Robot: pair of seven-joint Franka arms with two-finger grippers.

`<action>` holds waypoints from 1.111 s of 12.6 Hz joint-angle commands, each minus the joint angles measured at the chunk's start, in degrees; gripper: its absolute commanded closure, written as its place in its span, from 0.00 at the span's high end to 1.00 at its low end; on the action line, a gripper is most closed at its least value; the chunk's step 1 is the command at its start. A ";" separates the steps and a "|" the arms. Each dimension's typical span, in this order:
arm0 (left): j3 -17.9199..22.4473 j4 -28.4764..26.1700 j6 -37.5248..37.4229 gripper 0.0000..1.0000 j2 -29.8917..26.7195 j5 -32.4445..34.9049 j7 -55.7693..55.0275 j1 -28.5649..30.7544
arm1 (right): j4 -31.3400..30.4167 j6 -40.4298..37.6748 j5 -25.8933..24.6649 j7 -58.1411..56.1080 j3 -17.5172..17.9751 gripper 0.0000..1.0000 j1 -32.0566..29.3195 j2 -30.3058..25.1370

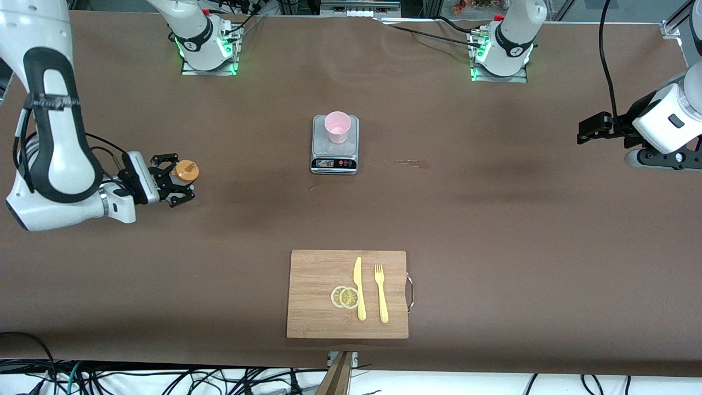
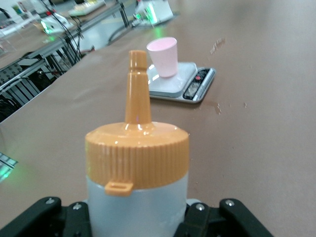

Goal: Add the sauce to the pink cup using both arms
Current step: 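Carry the bottle back toward its starting spot with the right gripper, then lower the bottle upright onto the table with the right gripper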

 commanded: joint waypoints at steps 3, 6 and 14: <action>-0.21 1.72 -1.13 1.00 0.73 -0.93 1.11 0.58 | 2.30 -12.01 6.80 -19.10 -3.46 0.02 -3.24 8.71; -0.21 1.72 -1.13 1.00 0.73 -0.93 1.11 0.58 | 2.04 -13.97 6.80 -26.22 -4.17 0.02 -4.56 12.22; -0.21 1.72 -1.13 1.00 0.73 -1.02 1.11 0.58 | 1.24 -17.83 10.92 -30.38 -4.52 0.17 -4.92 18.99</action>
